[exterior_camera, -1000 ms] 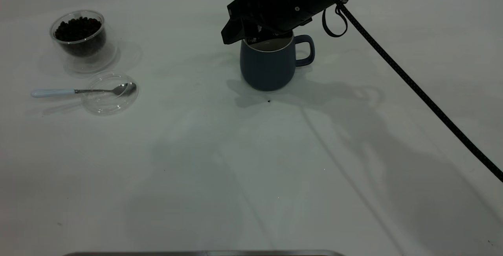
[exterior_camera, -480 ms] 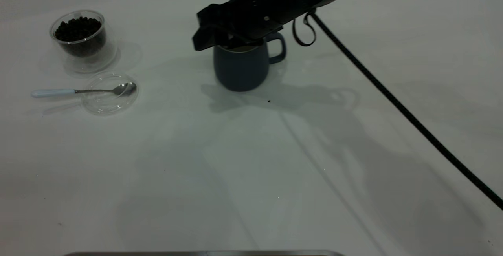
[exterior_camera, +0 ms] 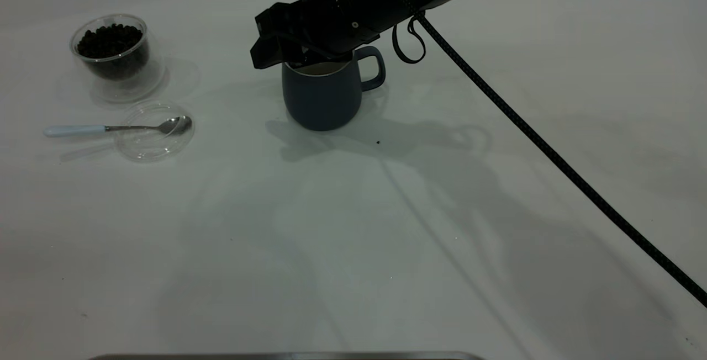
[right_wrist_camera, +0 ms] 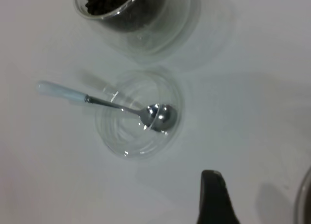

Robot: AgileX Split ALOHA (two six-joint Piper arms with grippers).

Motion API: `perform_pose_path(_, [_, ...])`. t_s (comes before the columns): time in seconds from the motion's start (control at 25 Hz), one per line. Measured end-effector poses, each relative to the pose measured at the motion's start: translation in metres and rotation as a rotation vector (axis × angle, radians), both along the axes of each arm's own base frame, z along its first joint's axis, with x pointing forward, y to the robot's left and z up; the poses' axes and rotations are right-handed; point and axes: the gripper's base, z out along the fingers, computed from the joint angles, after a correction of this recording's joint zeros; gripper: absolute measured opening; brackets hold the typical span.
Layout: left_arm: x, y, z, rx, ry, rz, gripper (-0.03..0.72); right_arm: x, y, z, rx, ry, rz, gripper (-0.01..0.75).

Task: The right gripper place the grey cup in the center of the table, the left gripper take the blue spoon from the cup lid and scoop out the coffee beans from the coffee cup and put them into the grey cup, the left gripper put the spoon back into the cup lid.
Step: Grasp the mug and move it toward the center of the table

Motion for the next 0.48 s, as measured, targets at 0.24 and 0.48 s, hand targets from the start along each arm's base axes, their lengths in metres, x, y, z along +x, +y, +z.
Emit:
perform_pose_path(0.24, [0.000,0.000,0.000,0.001,0.000,-0.001,0.283,0.013,-0.023,0.003,0.022,0.049,0.000,0.453])
perform_pose_path(0.48, [0.000,0.000,0.000,0.001,0.000,-0.001,0.283,0.010,-0.029,0.050,0.139,0.062,0.157,0.453])
